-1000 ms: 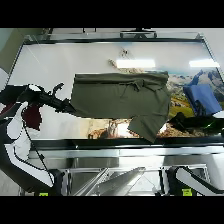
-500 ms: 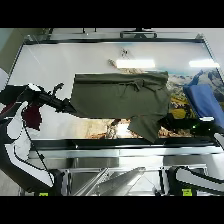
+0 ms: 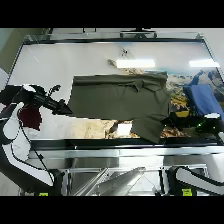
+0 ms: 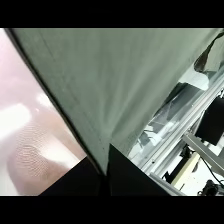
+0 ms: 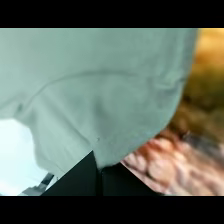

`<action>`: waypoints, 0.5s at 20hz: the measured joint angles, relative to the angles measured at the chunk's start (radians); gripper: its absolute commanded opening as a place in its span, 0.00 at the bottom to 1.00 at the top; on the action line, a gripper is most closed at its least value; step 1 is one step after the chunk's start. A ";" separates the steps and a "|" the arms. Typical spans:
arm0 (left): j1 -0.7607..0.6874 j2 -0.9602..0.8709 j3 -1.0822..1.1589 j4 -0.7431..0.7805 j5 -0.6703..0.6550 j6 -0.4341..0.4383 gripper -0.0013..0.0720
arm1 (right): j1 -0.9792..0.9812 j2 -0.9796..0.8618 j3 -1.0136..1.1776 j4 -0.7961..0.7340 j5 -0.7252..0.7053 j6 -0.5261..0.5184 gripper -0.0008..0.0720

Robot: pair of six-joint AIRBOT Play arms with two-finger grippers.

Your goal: Fold the shirts.

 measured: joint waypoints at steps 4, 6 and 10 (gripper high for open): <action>0.010 0.026 0.026 0.000 -0.013 -0.003 0.04 | -0.035 0.058 0.040 0.060 0.029 -0.013 0.03; 0.003 0.032 0.078 -0.002 -0.014 -0.010 0.04 | -0.037 0.064 0.090 0.152 0.027 -0.046 0.03; -0.035 0.018 0.224 -0.003 0.007 -0.018 0.05 | 0.008 0.008 0.232 0.351 -0.027 -0.113 0.03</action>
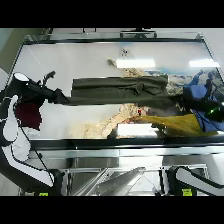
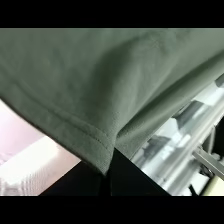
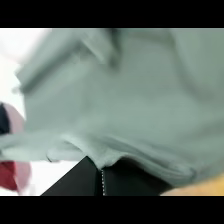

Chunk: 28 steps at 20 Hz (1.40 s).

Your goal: Fold the shirts.

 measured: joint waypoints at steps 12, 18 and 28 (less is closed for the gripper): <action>-0.087 -0.341 0.455 0.006 0.238 0.000 0.05 | 0.227 -0.563 0.507 0.175 -0.258 -0.134 0.04; -0.055 -0.390 0.447 0.006 0.296 -0.004 0.39 | 0.189 -0.647 0.559 0.140 -0.260 -0.161 0.57; 0.029 -0.297 0.477 -0.017 0.324 -0.003 0.39 | 0.067 -0.661 0.650 -0.096 -0.139 -0.024 0.97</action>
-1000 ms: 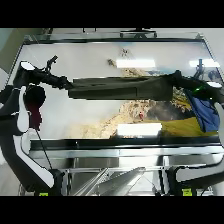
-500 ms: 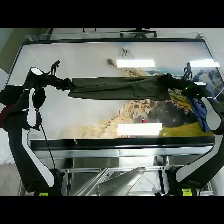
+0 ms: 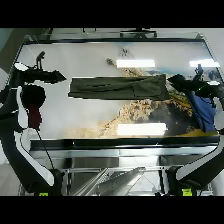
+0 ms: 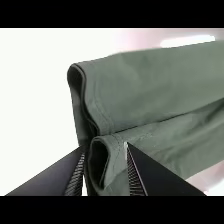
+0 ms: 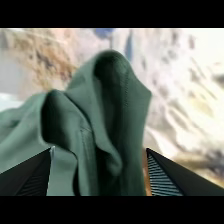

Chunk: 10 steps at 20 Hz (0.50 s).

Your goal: Fold the shirts.

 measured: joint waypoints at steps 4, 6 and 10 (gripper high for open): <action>0.018 0.067 -0.003 -0.033 -0.016 0.000 0.38 | 0.018 -0.023 0.014 -0.079 0.021 0.049 0.98; 0.013 0.098 -0.003 -0.043 -0.030 0.000 0.04 | 0.038 -0.043 0.020 -0.081 0.027 0.062 0.98; -0.031 0.139 -0.003 -0.056 -0.072 0.003 0.02 | 0.090 -0.079 0.036 -0.073 0.038 0.078 0.42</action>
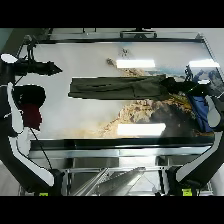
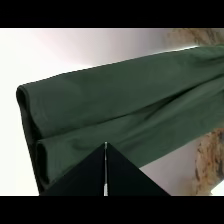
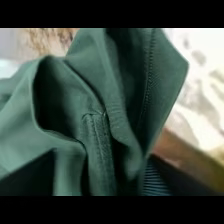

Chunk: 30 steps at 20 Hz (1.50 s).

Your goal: Fold the shirts.

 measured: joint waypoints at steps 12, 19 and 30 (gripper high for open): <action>-0.388 -0.139 -0.001 0.039 0.132 0.004 0.02 | 0.082 0.025 0.173 0.051 0.145 0.086 0.03; -0.592 -0.243 -0.001 0.054 0.416 -0.024 0.04 | 0.161 0.166 0.208 0.222 0.245 0.105 0.03; -0.589 -0.248 0.016 0.054 0.417 -0.050 0.04 | 0.296 0.206 0.211 0.287 0.217 0.124 0.03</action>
